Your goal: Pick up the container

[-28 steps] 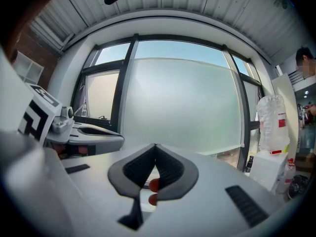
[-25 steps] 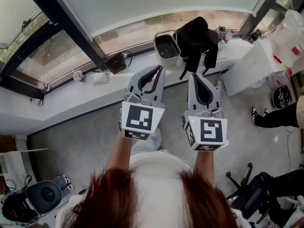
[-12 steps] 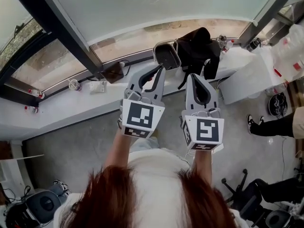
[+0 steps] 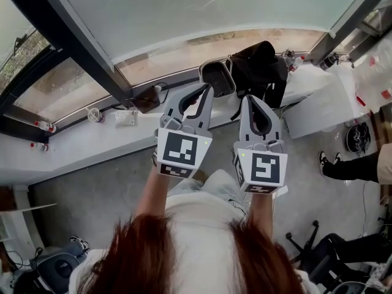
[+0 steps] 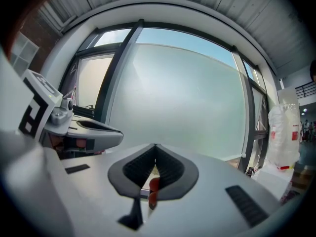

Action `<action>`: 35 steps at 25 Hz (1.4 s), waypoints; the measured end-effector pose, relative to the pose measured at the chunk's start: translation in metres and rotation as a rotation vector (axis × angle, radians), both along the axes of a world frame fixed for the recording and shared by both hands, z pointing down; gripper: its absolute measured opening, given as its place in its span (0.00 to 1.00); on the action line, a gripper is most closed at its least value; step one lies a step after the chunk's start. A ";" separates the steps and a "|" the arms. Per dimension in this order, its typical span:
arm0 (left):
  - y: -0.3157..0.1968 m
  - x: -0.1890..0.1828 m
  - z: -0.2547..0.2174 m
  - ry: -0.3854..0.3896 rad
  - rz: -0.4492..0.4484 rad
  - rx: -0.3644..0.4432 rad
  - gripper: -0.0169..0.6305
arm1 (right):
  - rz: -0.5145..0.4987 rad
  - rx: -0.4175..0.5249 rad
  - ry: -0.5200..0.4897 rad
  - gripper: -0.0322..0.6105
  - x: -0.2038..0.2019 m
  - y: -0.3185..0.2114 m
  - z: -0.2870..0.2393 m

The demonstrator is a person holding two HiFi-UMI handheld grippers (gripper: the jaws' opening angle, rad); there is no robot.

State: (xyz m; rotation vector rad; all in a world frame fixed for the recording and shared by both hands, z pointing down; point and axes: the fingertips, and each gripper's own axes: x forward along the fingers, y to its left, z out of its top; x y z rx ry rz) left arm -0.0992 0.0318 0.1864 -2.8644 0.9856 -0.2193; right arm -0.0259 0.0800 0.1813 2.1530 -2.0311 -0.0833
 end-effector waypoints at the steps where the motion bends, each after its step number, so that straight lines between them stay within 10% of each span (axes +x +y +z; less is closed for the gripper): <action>1: -0.003 0.001 0.001 -0.001 0.001 -0.002 0.05 | 0.002 0.001 -0.002 0.09 0.001 -0.003 0.001; 35: -0.189 0.115 0.068 -0.036 -0.114 -0.094 0.06 | -0.095 -0.179 0.123 0.09 0.135 -0.208 0.084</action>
